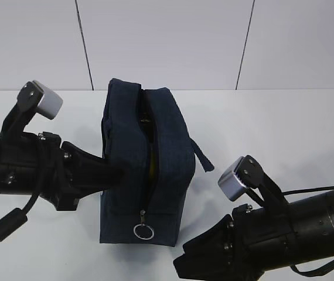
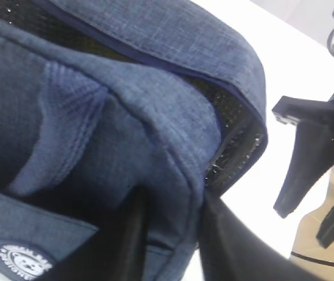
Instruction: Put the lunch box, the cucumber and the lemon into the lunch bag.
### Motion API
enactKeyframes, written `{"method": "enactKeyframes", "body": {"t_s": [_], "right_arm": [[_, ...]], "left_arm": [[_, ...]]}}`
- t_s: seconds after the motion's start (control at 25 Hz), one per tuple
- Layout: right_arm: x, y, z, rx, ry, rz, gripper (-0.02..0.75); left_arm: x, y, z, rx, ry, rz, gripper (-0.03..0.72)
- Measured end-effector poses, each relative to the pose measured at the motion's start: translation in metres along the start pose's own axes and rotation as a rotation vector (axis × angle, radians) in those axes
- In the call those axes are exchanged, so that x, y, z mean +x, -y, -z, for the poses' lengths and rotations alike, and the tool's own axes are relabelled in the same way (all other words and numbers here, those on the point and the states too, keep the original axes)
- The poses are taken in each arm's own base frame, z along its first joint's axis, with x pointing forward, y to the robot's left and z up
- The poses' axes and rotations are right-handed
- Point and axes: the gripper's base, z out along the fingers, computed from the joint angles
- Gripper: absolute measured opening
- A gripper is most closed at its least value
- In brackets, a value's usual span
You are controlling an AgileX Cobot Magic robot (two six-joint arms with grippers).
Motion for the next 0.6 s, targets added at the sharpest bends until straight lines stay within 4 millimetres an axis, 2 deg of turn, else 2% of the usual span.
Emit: {"method": "enactKeyframes", "body": {"t_s": [0.12, 0.16, 0.28, 0.6], "right_arm": [[0.0003, 0.0001, -0.0003, -0.002, -0.001, -0.002, 0.293], [0.0001, -0.0003, -0.0003, -0.007, 0.001, -0.002, 0.293], [-0.0001, -0.001, -0.0006, -0.018, 0.006, -0.005, 0.293], [-0.004, -0.0022, -0.0006, -0.034, 0.037, -0.008, 0.293]], "left_arm": [[-0.0004, 0.0009, 0.0, 0.01, 0.005, 0.014, 0.054], [-0.0004, 0.0009, 0.0, 0.01, 0.005, 0.019, 0.022], [-0.0005, 0.0011, 0.0, 0.013, 0.006, 0.033, 0.0], [-0.0016, 0.004, 0.0001, 0.044, 0.017, 0.048, -0.003]]}}
